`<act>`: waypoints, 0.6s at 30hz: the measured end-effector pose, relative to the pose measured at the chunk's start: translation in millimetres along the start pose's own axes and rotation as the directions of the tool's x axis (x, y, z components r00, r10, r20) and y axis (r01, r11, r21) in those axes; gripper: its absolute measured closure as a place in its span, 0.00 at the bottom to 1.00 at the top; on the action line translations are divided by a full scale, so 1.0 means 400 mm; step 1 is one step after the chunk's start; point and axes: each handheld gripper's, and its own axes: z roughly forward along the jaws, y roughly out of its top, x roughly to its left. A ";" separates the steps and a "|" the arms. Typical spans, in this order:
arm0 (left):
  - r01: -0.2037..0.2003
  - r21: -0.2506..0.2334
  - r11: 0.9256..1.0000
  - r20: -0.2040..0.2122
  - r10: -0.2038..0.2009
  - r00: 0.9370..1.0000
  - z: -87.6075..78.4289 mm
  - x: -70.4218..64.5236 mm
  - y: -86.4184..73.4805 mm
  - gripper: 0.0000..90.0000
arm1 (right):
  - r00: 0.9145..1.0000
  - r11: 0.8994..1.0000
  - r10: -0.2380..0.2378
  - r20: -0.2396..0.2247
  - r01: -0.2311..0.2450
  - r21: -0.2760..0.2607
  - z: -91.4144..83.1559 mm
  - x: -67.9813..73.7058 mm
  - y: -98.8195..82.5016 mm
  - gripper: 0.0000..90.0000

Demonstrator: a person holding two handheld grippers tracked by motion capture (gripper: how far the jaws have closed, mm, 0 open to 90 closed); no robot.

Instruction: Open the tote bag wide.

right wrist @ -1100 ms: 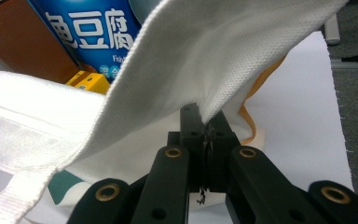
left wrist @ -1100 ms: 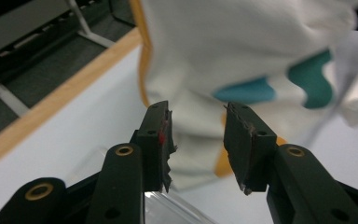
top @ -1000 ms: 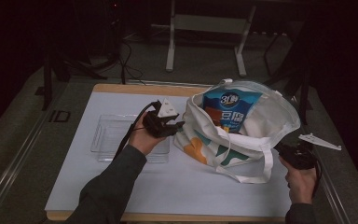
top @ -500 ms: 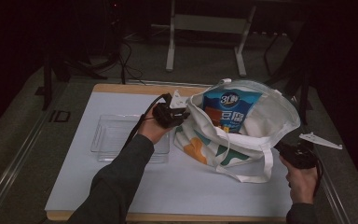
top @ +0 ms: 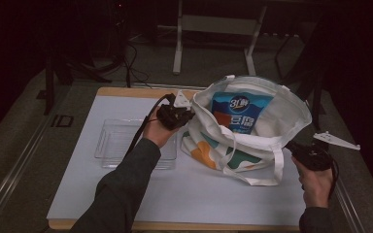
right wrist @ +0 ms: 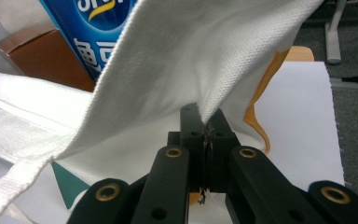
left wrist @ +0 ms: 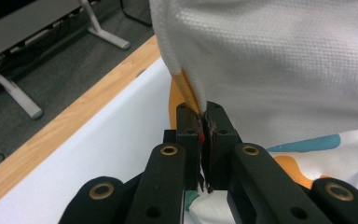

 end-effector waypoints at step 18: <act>0.042 0.075 0.996 0.022 -0.044 0.999 0.052 0.003 -0.018 0.95 | 0.999 0.997 -0.035 -0.009 0.036 0.064 0.055 0.026 -0.007 0.98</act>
